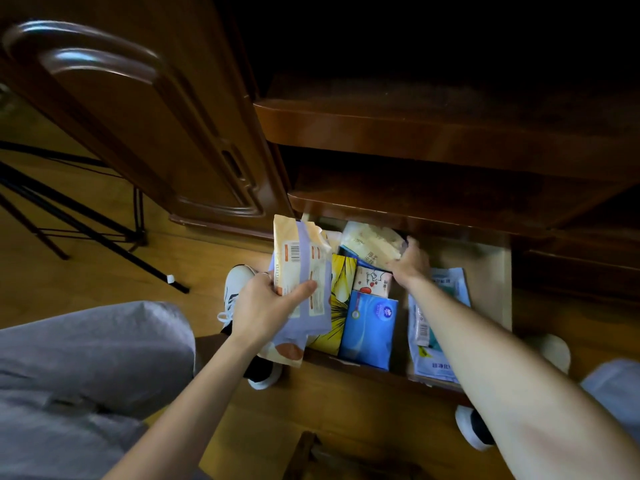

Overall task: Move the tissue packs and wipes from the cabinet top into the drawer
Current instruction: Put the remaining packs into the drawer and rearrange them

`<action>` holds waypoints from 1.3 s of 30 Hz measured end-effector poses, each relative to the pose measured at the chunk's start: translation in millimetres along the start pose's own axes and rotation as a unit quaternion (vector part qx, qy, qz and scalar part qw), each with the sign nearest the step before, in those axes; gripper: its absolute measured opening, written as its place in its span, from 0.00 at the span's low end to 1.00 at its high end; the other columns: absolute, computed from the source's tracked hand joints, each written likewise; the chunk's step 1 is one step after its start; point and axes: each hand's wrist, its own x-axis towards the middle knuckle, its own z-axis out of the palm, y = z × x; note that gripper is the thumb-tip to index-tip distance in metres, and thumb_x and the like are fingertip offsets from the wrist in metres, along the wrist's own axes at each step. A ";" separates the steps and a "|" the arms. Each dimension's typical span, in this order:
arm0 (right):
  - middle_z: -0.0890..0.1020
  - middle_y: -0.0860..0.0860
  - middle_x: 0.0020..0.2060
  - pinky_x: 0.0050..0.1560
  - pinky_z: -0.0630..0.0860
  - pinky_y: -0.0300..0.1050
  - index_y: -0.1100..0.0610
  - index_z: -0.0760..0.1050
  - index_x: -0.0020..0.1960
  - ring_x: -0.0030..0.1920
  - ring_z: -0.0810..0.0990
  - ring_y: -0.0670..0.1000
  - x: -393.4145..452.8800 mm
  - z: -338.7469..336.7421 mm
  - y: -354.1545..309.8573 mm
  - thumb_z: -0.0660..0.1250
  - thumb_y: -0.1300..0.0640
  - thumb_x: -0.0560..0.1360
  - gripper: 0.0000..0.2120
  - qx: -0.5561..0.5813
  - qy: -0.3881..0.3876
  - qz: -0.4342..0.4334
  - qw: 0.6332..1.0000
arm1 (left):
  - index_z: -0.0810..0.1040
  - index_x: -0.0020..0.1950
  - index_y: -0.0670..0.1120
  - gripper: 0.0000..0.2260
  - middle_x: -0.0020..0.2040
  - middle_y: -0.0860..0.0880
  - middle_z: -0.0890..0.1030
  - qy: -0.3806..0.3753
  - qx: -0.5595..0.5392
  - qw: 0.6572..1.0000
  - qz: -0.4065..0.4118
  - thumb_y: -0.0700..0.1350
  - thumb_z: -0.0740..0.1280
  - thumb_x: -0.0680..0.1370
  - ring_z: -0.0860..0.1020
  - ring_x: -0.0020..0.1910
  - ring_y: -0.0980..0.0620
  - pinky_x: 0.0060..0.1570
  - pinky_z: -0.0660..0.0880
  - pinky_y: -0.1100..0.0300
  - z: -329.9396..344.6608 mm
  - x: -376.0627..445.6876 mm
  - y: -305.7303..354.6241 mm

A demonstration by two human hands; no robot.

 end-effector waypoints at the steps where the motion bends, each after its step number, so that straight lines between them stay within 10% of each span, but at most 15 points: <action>1: 0.76 0.59 0.68 0.57 0.80 0.56 0.55 0.61 0.78 0.66 0.76 0.61 1.9 -1.0 2.6 0.73 0.62 0.76 0.35 -0.012 0.007 -0.009 1.000 | 0.77 0.46 0.60 0.10 0.37 0.65 0.84 0.001 0.001 1.000 0.000 0.58 0.76 0.72 0.86 0.40 0.61 0.37 0.85 0.50 0.8 0.5 0.1; 10: 0.78 0.56 0.63 0.46 0.81 0.49 0.49 0.65 0.77 0.52 0.81 0.55 -4.0 -3.9 7.0 0.63 0.56 0.82 0.25 -0.115 -0.018 -0.152 0.981 | 0.79 0.48 0.58 0.14 0.45 0.57 0.87 -0.010 0.001 1.000 0.005 0.62 0.77 0.69 0.87 0.42 0.57 0.39 0.85 0.45 7.2 5.9 -2.0; 17: 0.70 0.56 0.74 0.66 0.71 0.57 0.50 0.58 0.79 0.72 0.69 0.60 -24.8 -44.7 39.0 0.61 0.47 0.79 0.30 -0.186 0.036 -0.108 0.976 | 0.77 0.46 0.59 0.14 0.40 0.70 0.83 -0.023 -0.007 0.999 0.041 0.61 0.78 0.69 0.85 0.40 0.63 0.29 0.80 0.64 21.4 2.0 12.9; 22: 0.50 0.59 0.82 0.77 0.54 0.57 0.56 0.40 0.82 0.80 0.51 0.61 -44.9 -74.1 93.0 0.72 0.40 0.73 0.54 -0.316 -0.152 -0.026 0.936 | 0.80 0.48 0.55 0.16 0.41 0.63 0.86 -0.047 0.005 0.998 0.052 0.61 0.79 0.68 0.86 0.39 0.60 0.30 0.80 0.64 41.1 -4.7 19.8; 26: 0.43 0.60 0.81 0.77 0.56 0.61 0.56 0.37 0.82 0.80 0.49 0.63 -60.3 -45.0 95.4 0.77 0.44 0.71 0.58 -0.130 -0.044 0.087 0.987 | 0.80 0.49 0.56 0.17 0.42 0.62 0.86 -0.048 0.011 0.997 0.060 0.62 0.79 0.68 0.86 0.40 0.61 0.29 0.79 0.65 45.5 -9.7 19.9; 33: 0.65 0.64 0.74 0.70 0.65 0.60 0.63 0.50 0.78 0.72 0.65 0.65 -59.7 -29.3 88.3 0.85 0.45 0.59 0.62 -0.149 0.054 0.186 0.970 | 0.81 0.49 0.58 0.13 0.45 0.63 0.86 -0.058 -0.030 0.996 0.062 0.59 0.79 0.70 0.87 0.42 0.58 0.33 0.83 0.60 45.2 -7.5 18.4; 39: 0.84 0.57 0.54 0.46 0.81 0.50 0.59 0.78 0.57 0.48 0.83 0.56 -72.6 -60.6 85.6 0.84 0.55 0.64 0.25 0.049 -0.005 0.147 0.988 | 0.80 0.48 0.56 0.10 0.47 0.56 0.87 -0.058 -0.028 0.993 0.103 0.58 0.76 0.73 0.86 0.42 0.60 0.29 0.78 0.68 53.6 -2.9 29.6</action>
